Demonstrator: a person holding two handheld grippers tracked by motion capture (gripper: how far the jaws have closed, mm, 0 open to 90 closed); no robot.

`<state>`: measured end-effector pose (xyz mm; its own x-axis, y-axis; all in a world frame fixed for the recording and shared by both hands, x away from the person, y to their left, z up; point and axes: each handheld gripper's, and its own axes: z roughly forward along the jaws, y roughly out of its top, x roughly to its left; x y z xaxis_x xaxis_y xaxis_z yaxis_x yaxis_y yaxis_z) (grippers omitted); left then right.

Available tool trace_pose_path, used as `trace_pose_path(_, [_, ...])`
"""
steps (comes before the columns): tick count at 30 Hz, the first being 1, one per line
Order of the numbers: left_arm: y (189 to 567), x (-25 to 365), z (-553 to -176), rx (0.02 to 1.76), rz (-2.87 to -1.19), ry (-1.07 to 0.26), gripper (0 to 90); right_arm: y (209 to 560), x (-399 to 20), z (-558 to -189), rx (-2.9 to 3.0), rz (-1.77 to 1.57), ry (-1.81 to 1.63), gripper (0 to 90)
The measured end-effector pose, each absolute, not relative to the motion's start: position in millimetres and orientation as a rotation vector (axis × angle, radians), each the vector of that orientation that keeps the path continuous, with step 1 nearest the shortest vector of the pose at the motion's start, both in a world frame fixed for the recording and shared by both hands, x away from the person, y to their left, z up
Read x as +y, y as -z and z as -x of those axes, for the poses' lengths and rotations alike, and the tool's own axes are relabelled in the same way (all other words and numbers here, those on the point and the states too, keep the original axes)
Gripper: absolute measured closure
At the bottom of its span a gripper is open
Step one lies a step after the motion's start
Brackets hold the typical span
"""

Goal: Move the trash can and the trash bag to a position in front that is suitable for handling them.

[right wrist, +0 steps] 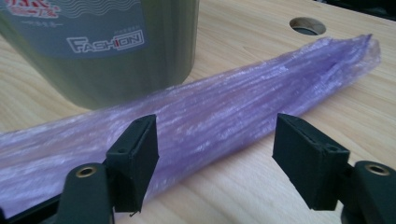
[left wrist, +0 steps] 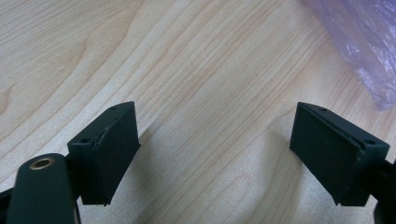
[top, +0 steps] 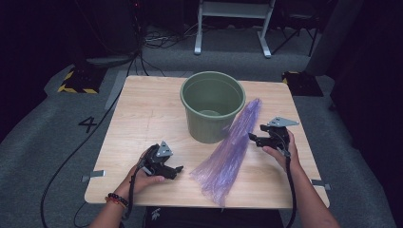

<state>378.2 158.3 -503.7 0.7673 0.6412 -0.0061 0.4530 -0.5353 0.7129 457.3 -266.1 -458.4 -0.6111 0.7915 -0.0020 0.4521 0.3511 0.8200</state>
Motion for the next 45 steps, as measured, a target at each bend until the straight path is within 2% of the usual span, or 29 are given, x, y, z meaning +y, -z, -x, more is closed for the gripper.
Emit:
trace_pose_path(5, [503.7, 158.2, -378.1, 0.813, -2.229, -0.333, 15.3, 467.4, -250.8, -466.2, 2.252, -1.083, -1.081, 33.5])
trace_pose_path(11, [503.7, 158.3, -378.3, 0.811, -2.229, -0.331, 15.3, 480.1, -226.8, -475.3, 2.302, -1.067, -1.007, 43.7])
trace_pose_path(17, [503.7, 158.3, -378.3, 0.811, -2.230, -0.331, 15.3, 493.6, -210.6, -477.6, 2.342, -1.053, -0.964, 44.3])
trace_pose_path(24, [503.8, 158.3, -378.2, 0.810, -2.230, -0.331, 15.3, 498.1, -214.1, -480.0, 2.348, -1.101, -1.020, 44.4])
trace_pose_path(25, [503.8, 158.3, -378.2, 0.810, -2.229, -0.331, 15.4, 497.8, -214.2, -479.9, 2.360, -1.091, -1.029, 48.4])
trace_pose_path(26, [503.7, 158.4, -378.3, 0.810, -2.230, -0.331, 15.4, 497.8, -214.2, -479.9, 2.360, -1.091, -1.029, 48.4])
trace_pose_path(27, [503.8, 158.3, -378.3, 0.810, -2.230, -0.331, 15.3, 496.9, -213.1, -479.2, 2.376, -1.073, -1.031, 55.1])
trace_pose_path(28, [503.8, 158.3, -378.3, 0.810, -2.229, -0.331, 15.3, 496.9, -213.1, -479.2, 2.376, -1.073, -1.031, 55.1])
trace_pose_path(31, [503.7, 158.4, -378.4, 0.809, -2.230, -0.331, 15.3, 495.9, -211.2, -477.3, 2.397, -1.045, -1.037, 71.4])
trace_pose_path(34, [503.7, 158.5, -378.8, 0.806, -2.232, -0.330, 15.3, 495.7, -208.4, -476.6, 2.411, -1.023, -1.041, 81.7])
trace_pose_path(41, [503.7, 158.5, -378.8, 0.806, -2.232, -0.330, 15.3, 496.0, -206.9, -475.8, 2.419, -1.002, -1.049, 88.8])
trace_pose_path(45, [503.8, 158.5, -378.8, 0.806, -2.230, -0.330, 15.3, 497.6, -205.5, -471.7, 2.404, -0.967, -1.054, 89.8])
